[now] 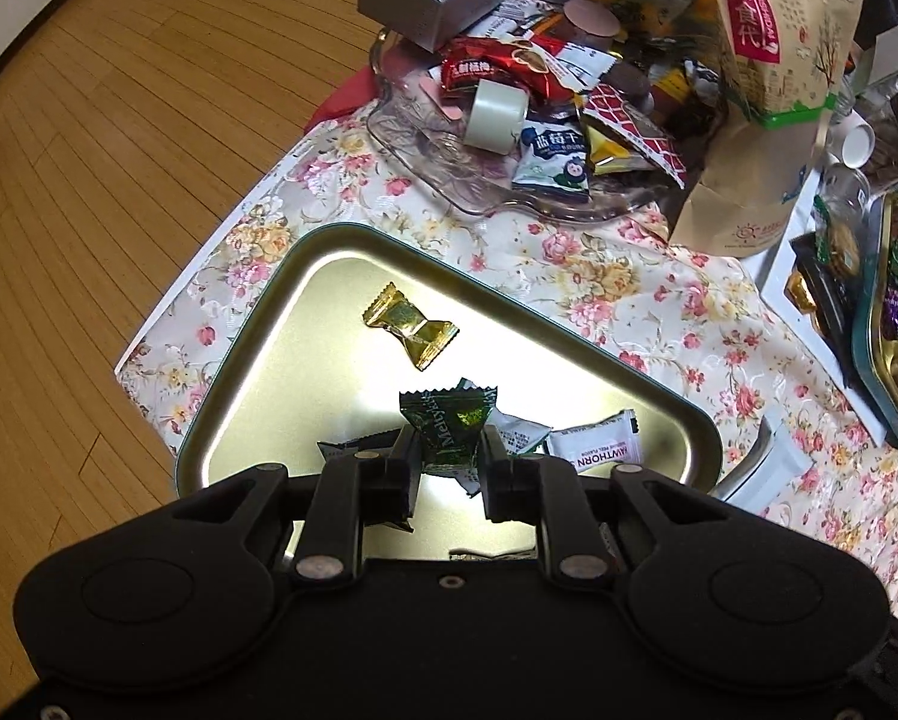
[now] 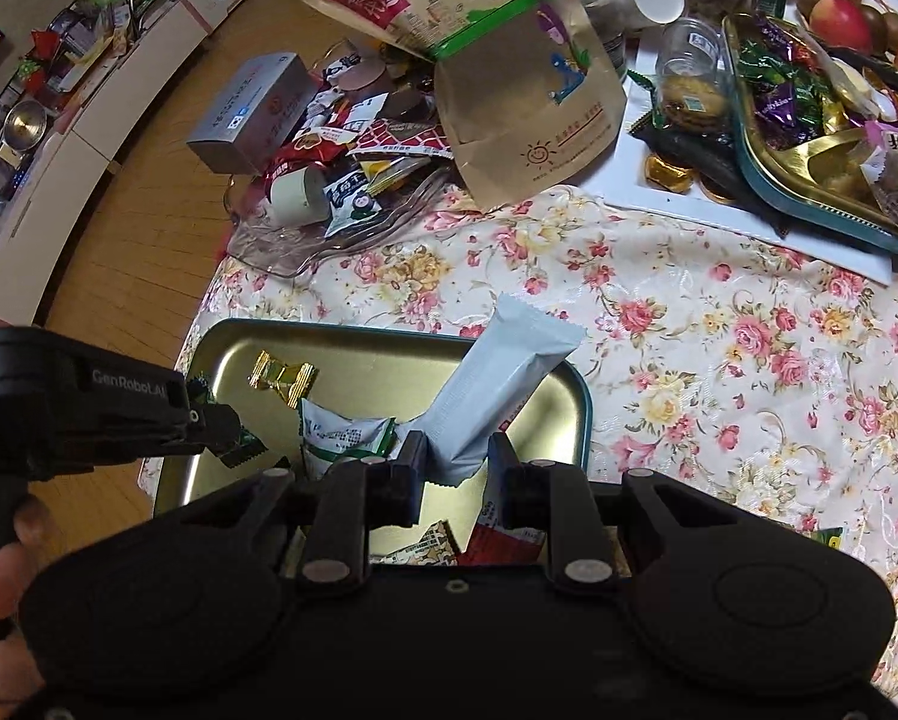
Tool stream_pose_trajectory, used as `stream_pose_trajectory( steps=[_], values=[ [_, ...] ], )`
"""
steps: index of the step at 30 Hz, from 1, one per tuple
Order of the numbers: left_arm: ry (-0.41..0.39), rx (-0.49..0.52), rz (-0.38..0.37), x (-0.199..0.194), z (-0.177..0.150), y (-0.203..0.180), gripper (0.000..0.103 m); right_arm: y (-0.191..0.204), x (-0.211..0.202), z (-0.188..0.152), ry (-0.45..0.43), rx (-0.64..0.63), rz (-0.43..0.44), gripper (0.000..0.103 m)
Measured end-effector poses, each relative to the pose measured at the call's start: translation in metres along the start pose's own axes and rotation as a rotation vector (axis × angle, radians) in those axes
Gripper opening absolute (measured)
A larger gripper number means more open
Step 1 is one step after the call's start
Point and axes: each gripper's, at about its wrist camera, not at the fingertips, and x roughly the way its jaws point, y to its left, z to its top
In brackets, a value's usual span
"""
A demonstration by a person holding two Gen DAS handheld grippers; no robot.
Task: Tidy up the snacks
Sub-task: 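Drop the green candy into the gold tray with the left gripper while the right gripper carries its packet, then lower the grey-white packet into the gold tray and open the right gripper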
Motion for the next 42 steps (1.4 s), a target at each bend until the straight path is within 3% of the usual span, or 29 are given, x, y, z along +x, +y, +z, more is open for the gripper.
stream_pose_trajectory(
  steps=[8, 13, 15, 19, 33, 42],
  values=[
    [-0.019, -0.054, 0.02, -0.005, 0.003, 0.009, 0.033, 0.01, 0.002, -0.005, 0.006, -0.054, -0.012, 0.023],
    [0.005, -0.047, 0.035, -0.001, 0.003, 0.008, 0.033, 0.018, 0.001, -0.009, 0.017, -0.103, 0.028, 0.026],
    [0.007, -0.032, 0.034, 0.0, 0.002, 0.005, 0.033, 0.019, 0.0, -0.009, 0.032, -0.109, 0.061, 0.049],
    [0.008, 0.001, 0.024, -0.003, 0.0, -0.002, 0.033, 0.017, -0.002, -0.007, 0.041, -0.084, 0.074, 0.049],
    [0.025, 0.128, 0.015, -0.001, -0.014, -0.045, 0.033, -0.005, 0.001, -0.005, 0.037, -0.034, -0.089, 0.049],
    [0.025, 0.187, -0.003, -0.004, -0.022, -0.073, 0.033, -0.023, -0.004, -0.005, 0.05, -0.008, -0.117, 0.049]
  ],
)
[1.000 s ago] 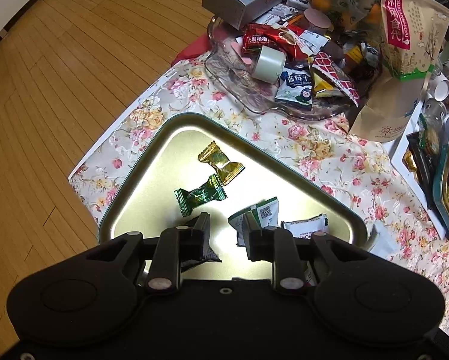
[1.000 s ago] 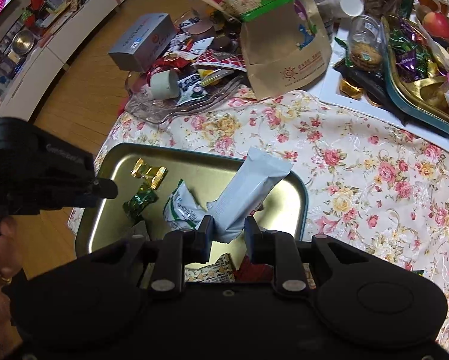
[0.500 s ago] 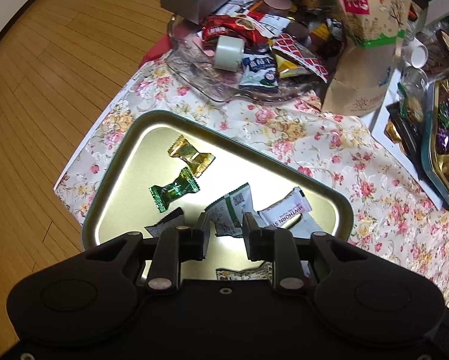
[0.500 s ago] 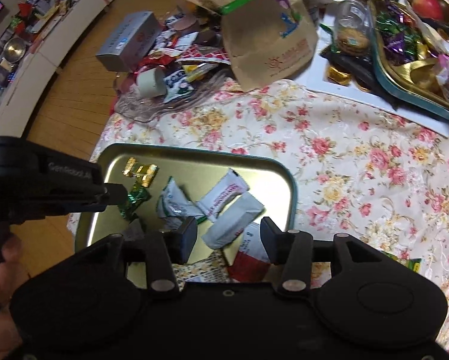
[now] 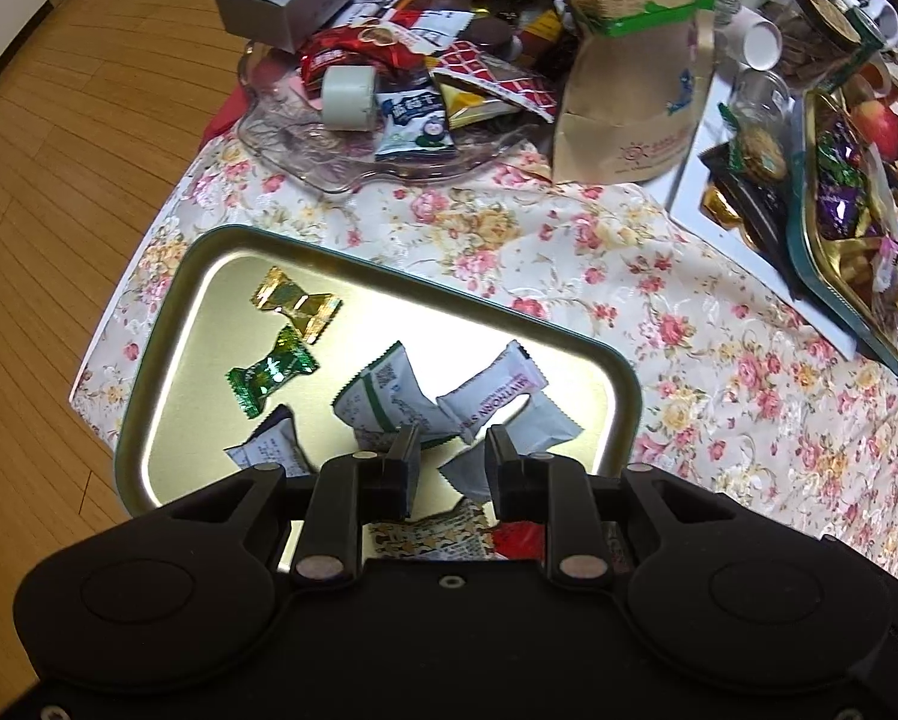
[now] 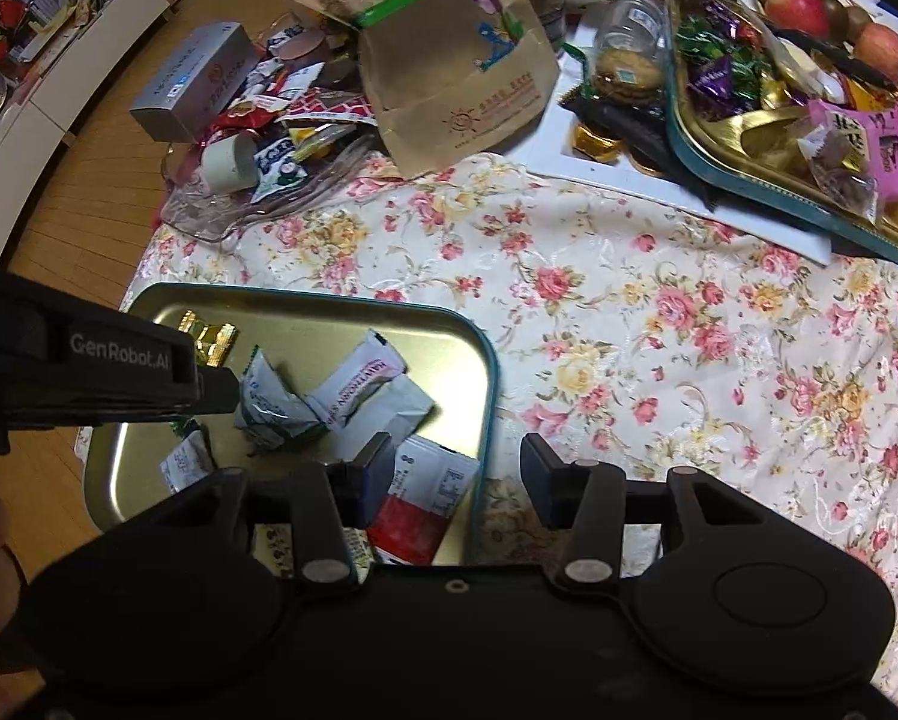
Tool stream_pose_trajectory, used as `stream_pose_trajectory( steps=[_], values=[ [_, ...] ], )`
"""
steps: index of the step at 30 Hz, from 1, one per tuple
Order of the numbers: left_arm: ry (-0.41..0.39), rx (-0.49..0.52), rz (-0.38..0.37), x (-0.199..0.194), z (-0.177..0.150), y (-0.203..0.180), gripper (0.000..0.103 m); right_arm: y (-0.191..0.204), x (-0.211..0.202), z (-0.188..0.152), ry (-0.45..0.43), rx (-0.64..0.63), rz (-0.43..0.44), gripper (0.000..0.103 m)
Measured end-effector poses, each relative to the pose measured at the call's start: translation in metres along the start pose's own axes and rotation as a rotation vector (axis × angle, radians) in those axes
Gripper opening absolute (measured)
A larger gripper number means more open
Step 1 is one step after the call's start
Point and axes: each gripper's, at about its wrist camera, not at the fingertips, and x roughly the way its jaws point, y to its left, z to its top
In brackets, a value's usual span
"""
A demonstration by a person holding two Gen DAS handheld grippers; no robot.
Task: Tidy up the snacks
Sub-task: 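Lower the grey-white packet into the gold tray and open the right gripper, then move both grippers to the green garlic packet and silver-and-yellow packet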
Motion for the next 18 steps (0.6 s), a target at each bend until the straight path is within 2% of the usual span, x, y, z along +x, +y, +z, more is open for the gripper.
stream_pose_trajectory(
  steps=[9, 18],
  values=[
    [0.011, 0.068, -0.013, 0.001, -0.005, -0.036, 0.033, -0.04, -0.002, -0.006, 0.041, 0.081, -0.05, 0.049],
    [0.0, 0.19, -0.019, -0.002, -0.018, -0.08, 0.033, -0.094, -0.014, -0.013, 0.047, 0.187, -0.082, 0.049]
  ],
)
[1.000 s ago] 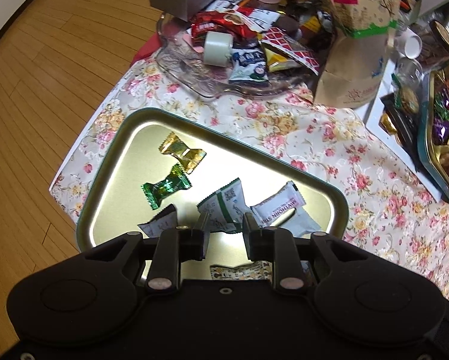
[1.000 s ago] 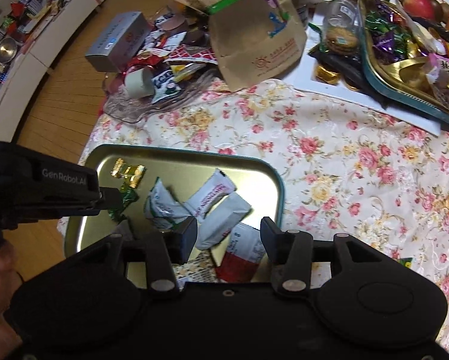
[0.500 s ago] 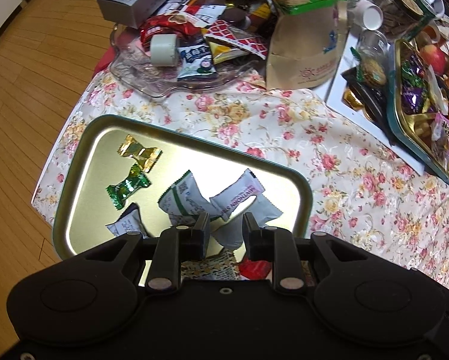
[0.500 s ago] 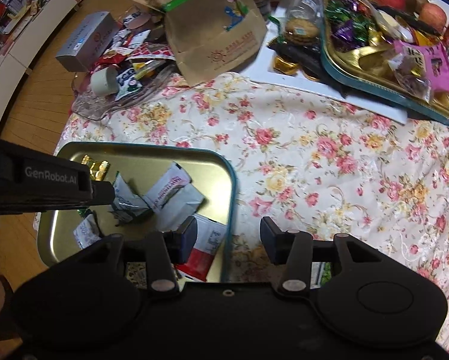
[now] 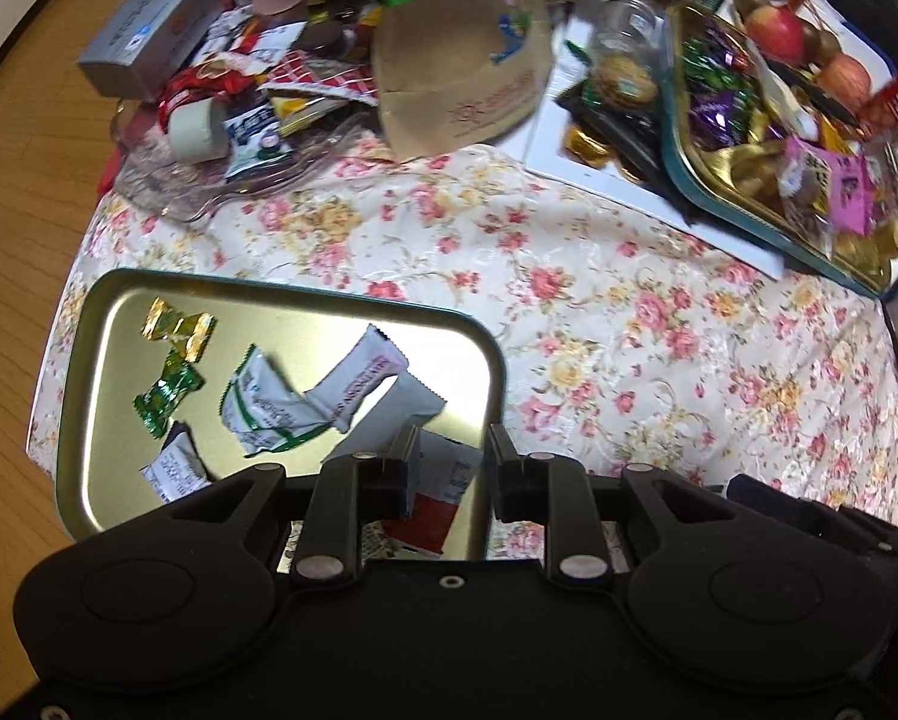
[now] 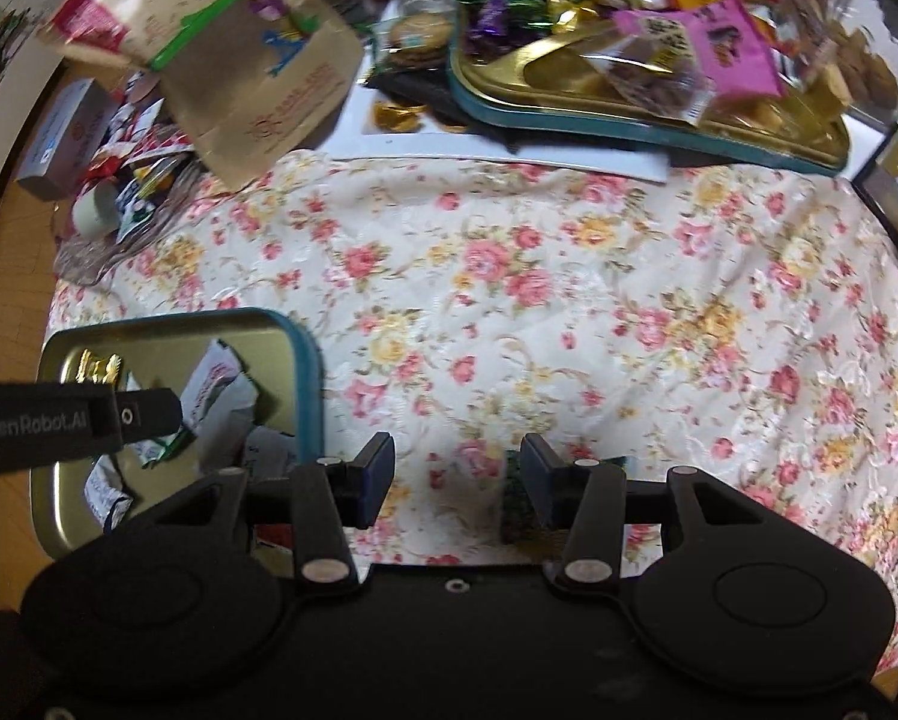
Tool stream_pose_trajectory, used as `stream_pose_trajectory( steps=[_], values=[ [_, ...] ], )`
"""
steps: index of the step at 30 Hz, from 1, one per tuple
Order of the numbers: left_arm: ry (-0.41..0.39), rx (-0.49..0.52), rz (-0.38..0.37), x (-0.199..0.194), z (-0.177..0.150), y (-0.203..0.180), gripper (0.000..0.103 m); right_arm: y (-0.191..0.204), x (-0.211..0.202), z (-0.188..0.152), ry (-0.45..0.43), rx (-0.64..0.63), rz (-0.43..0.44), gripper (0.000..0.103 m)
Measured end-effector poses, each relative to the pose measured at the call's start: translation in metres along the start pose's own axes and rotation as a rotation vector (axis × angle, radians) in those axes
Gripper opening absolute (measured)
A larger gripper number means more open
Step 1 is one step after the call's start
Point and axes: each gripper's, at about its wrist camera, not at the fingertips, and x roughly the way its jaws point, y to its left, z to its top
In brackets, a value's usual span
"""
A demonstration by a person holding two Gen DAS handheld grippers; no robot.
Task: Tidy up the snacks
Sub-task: 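Move both grippers to the green garlic packet and silver-and-yellow packet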
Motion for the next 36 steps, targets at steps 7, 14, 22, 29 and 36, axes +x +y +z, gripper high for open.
stream_pose_trajectory(
  steps=[7, 14, 22, 29, 36],
  values=[
    [0.006, 0.058, 0.001, 0.003, -0.003, -0.025, 0.033, -0.025, 0.003, -0.003, 0.029, 0.043, -0.024, 0.049],
    [0.01, 0.086, -0.007, 0.003, -0.004, -0.043, 0.033, -0.042, 0.008, -0.011, 0.063, 0.053, -0.045, 0.049],
    [0.022, 0.126, -0.021, 0.005, -0.007, -0.068, 0.033, -0.072, 0.017, -0.02, 0.128, 0.112, -0.033, 0.049],
    [0.025, 0.159, -0.029, 0.007, -0.009, -0.089, 0.033, -0.094, 0.025, -0.034, 0.196, 0.148, 0.001, 0.049],
    [0.037, 0.182, -0.013, 0.013, -0.012, -0.102, 0.033, -0.086, 0.041, -0.057, 0.282, 0.172, 0.05, 0.049]
  ],
)
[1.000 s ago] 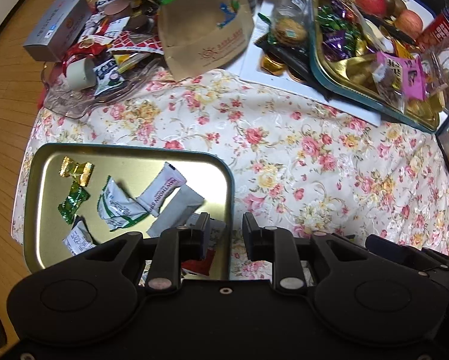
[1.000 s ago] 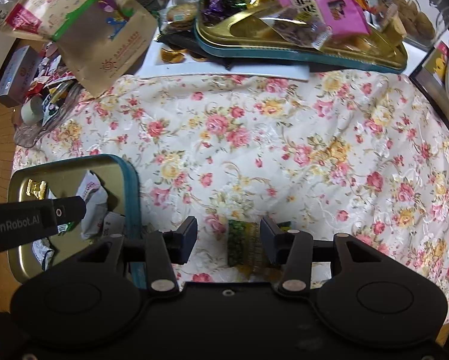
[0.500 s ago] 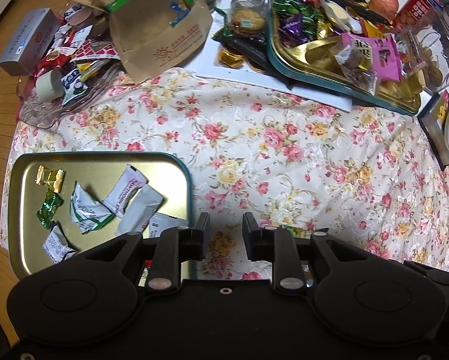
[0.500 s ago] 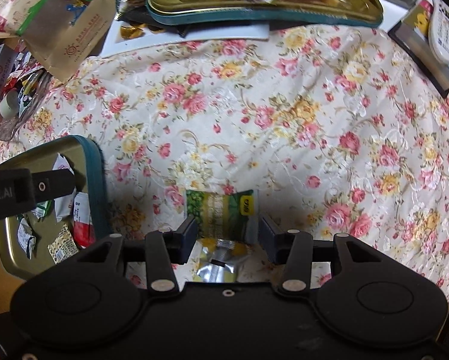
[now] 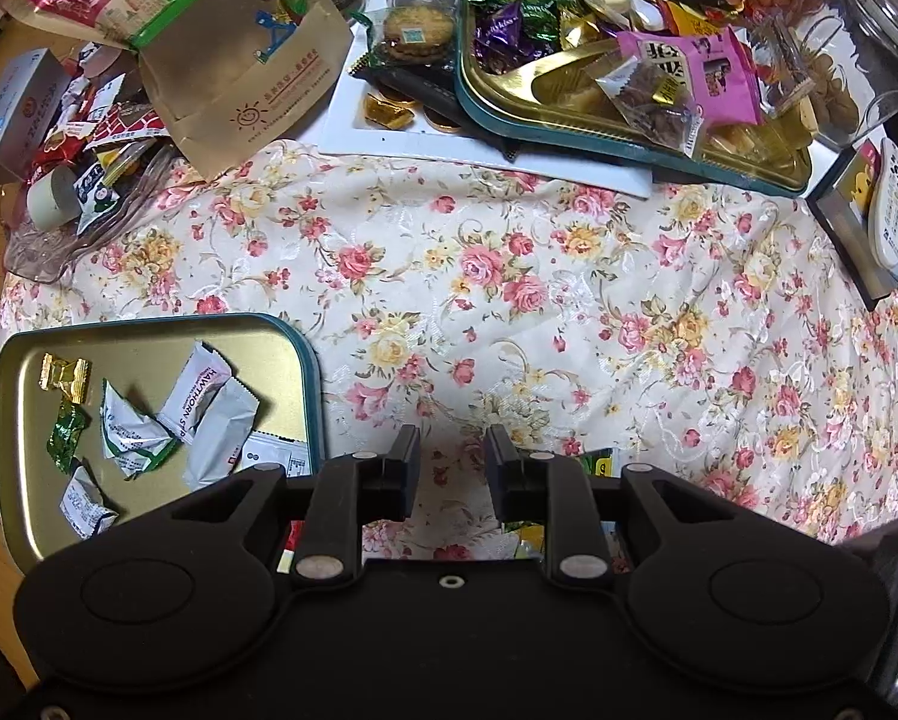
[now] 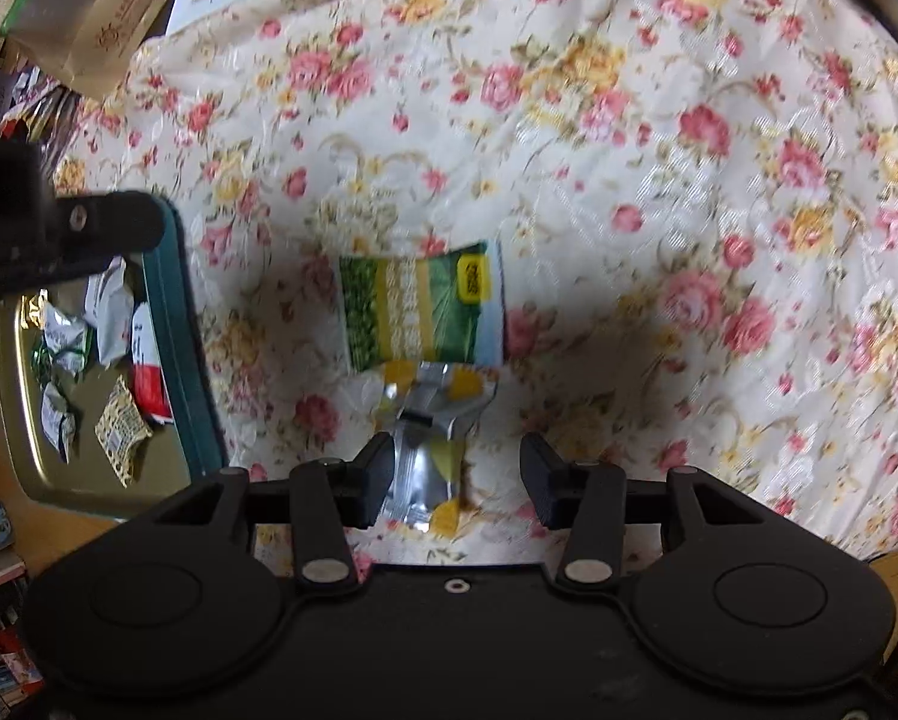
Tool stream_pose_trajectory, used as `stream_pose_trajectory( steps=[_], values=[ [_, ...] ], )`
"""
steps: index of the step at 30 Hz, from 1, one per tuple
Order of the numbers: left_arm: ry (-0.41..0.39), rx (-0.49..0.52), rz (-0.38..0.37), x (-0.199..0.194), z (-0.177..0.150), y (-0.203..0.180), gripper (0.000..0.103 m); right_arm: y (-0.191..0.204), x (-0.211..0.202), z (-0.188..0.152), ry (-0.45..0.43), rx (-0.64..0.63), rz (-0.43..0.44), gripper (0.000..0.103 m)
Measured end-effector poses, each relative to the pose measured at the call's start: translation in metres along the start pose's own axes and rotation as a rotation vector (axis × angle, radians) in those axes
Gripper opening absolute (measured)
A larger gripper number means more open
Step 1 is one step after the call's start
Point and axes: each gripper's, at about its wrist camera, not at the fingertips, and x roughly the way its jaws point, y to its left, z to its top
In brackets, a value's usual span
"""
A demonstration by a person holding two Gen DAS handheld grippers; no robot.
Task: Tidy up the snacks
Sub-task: 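Move both grippers to the green garlic packet and silver-and-yellow packet, then grasp the silver-and-yellow packet with the right gripper while the left gripper grasps the green garlic packet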
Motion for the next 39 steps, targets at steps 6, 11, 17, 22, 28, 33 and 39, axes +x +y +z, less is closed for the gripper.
stream_pose_trajectory(
  steps=[6, 11, 17, 22, 28, 33, 39],
  values=[
    [0.006, 0.0, 0.006, 0.003, 0.0, -0.003, 0.033, 0.013, 0.009, -0.017, -0.029, 0.005, -0.019, 0.05],
    [0.003, -0.009, 0.017, 0.003, 0.001, 0.0, 0.033, 0.021, 0.021, -0.021, -0.03, 0.025, -0.034, 0.054],
    [-0.002, -0.027, 0.009, 0.001, 0.003, 0.005, 0.033, 0.03, 0.035, -0.023, -0.021, -0.034, -0.088, 0.053],
    [0.004, -0.026, -0.004, 0.002, 0.003, 0.005, 0.033, 0.04, 0.047, -0.028, -0.031, -0.12, -0.151, 0.039],
    [0.004, -0.028, 0.001, 0.003, 0.004, 0.006, 0.033, 0.034, 0.042, -0.023, -0.057, -0.153, -0.184, 0.035],
    [0.008, -0.024, 0.011, 0.006, 0.005, 0.006, 0.033, 0.009, 0.028, -0.005, -0.091, -0.093, -0.207, 0.032],
    [0.016, 0.03, 0.023, 0.014, 0.002, -0.009, 0.033, -0.033, 0.016, 0.019, -0.099, 0.038, -0.203, 0.01]
  ],
)
